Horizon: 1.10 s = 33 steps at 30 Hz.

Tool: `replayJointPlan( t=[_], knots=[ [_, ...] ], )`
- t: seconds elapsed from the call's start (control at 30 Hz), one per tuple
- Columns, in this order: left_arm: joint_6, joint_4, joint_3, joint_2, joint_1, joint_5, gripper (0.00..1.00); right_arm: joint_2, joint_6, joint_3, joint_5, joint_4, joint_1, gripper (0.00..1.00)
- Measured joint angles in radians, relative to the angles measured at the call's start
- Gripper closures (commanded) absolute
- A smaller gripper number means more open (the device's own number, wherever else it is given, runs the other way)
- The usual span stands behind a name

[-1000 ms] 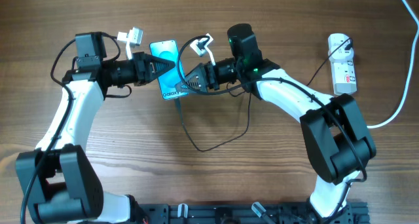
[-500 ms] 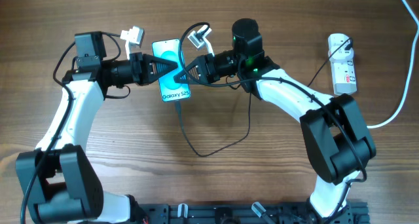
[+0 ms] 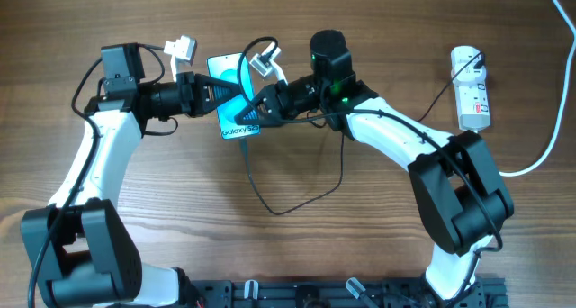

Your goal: Plug charger to phone and switch on socket

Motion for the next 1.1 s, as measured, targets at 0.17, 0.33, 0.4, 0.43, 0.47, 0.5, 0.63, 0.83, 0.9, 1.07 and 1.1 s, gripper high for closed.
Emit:
replayJointPlan(
  t=[0.17,0.33,0.4,0.43,0.47,0.5,0.63,0.83,0.9,1.07,1.1],
  knots=[
    [0.0,0.003,0.0,0.0,0.0,0.0,0.96,0.0,-0.041,0.0,0.0,-0.048,0.0,0.73],
    [0.0,0.003,0.0,0.0,0.0,0.0,0.96,0.0,-0.059,0.0,0.002,-0.048,0.0,0.89],
    [0.002,0.003,0.0,0.0,0.0,-0.001,0.93,0.0,-0.072,0.0,0.002,-0.047,0.0,0.9],
    [0.003,0.003,0.0,0.0,0.0,-0.001,0.91,0.0,-0.076,0.0,0.001,-0.047,0.0,0.91],
    [0.004,0.003,0.0,0.0,0.0,0.0,0.86,0.0,-0.079,0.0,0.001,-0.047,0.0,0.92],
    [0.003,0.003,0.0,0.0,0.0,0.0,0.83,0.0,-0.079,0.0,0.001,-0.047,0.0,0.92],
    [0.006,0.006,0.0,0.0,0.0,0.01,0.58,0.0,-0.084,0.0,0.005,-0.048,0.0,0.95],
    [0.01,0.015,0.0,0.0,0.0,0.037,0.0,-0.001,-0.079,-0.002,0.024,-0.057,0.0,0.96],
    [0.006,0.015,0.0,0.0,0.0,0.029,0.0,-0.001,-0.079,-0.002,0.024,-0.056,-0.003,0.96],
    [0.006,0.015,0.0,0.0,0.0,-0.054,0.0,-0.001,-0.096,-0.002,0.024,-0.06,-0.034,0.96],
    [0.007,0.015,0.0,0.0,0.0,-0.083,0.0,-0.001,-0.106,-0.002,0.025,-0.076,-0.044,0.96]
  ],
)
